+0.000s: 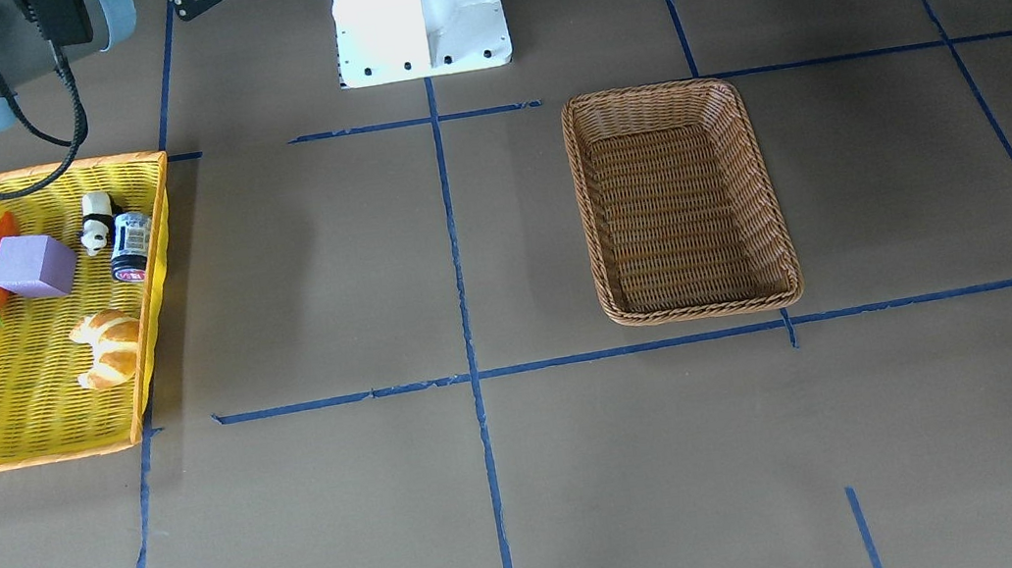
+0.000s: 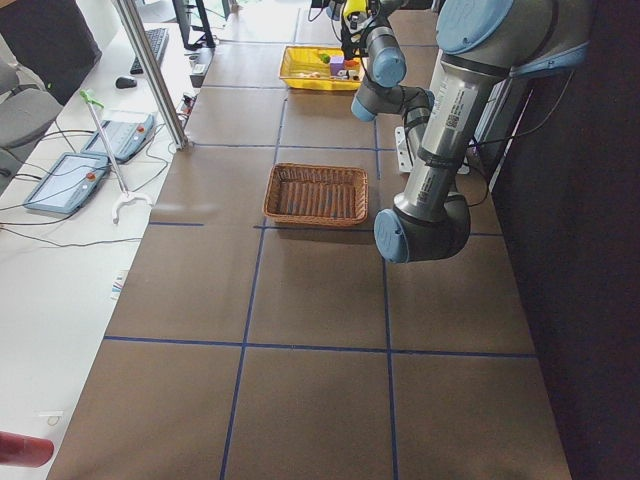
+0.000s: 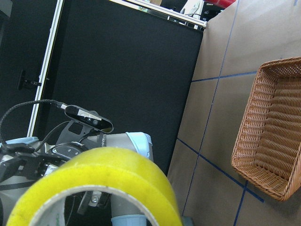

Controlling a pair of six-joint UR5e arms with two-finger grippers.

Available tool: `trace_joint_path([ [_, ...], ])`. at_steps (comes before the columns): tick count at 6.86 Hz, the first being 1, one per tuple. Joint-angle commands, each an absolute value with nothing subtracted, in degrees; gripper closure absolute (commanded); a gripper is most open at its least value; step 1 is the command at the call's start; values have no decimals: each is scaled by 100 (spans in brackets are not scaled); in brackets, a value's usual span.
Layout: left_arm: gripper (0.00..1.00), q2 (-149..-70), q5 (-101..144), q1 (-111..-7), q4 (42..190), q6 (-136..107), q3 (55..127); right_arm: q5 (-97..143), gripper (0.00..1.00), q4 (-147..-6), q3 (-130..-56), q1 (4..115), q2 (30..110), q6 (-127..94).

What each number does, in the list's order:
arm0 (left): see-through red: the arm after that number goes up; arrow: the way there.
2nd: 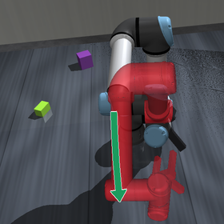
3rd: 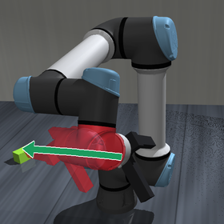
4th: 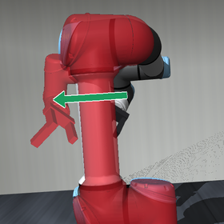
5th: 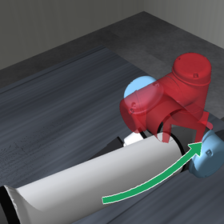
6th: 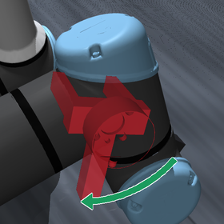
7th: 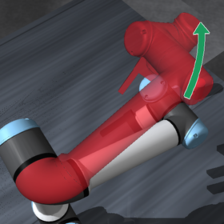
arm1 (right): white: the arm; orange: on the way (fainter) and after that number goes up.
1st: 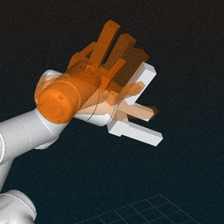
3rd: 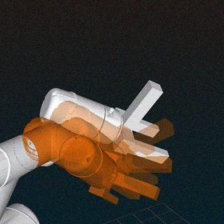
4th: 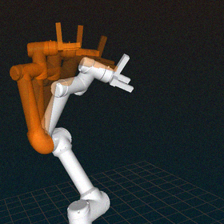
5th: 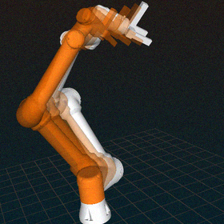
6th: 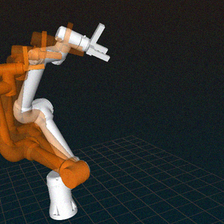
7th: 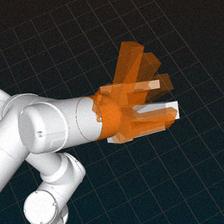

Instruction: Move tape to another basket

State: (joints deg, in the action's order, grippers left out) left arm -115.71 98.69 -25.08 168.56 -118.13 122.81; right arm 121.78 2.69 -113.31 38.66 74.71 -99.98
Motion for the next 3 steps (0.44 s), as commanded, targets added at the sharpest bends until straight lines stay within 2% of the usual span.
trace_joint_path([
  [1,0,-11584,9826,-2470,16866,-11804,12226,12103,100,220,-11487,3745,7471,-10160],
  [3,0,-11610,9817,-2461,16866,-11804,12147,11612,99,158,-11479,3359,7226,-10178],
])
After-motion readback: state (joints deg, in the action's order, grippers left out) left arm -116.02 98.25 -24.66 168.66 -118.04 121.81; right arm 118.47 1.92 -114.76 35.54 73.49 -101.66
